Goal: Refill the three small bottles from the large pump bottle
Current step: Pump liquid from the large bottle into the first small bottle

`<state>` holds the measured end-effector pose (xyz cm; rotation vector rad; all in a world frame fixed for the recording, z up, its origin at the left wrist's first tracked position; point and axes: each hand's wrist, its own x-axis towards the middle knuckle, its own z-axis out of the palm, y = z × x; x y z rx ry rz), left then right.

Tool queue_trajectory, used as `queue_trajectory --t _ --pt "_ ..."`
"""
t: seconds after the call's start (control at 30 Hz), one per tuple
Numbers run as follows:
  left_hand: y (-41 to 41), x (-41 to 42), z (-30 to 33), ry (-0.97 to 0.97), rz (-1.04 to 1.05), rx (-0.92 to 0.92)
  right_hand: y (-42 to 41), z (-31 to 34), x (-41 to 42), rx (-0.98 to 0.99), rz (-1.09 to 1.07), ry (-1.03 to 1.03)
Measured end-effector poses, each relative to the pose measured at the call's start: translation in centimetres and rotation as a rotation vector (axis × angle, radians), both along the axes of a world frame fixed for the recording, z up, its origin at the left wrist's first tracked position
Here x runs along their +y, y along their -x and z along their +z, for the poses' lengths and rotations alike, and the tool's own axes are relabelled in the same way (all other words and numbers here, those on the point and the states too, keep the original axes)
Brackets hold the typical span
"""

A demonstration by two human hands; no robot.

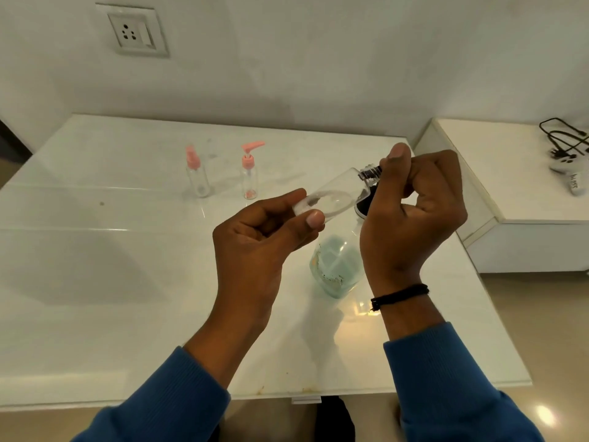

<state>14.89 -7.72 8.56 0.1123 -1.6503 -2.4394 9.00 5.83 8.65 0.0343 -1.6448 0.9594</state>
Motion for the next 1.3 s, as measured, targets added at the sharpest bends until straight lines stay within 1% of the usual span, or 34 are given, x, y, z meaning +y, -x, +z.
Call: queue_trajectory --t 0.3,0.77,1.3 --pt "-0.03 -0.02 -0.05 0.002 0.002 -0.001 -0.04 -0.17 -0.17 0.013 0.033 0.022" --pt "0.07 -0.07 0.04 0.014 0.005 0.011 0.13 0.41 -0.09 0.017 -0.029 -0.022" --pt "0.06 0.0 -0.17 0.017 0.007 0.007 0.11 -0.22 -0.06 0.027 0.023 -0.009"
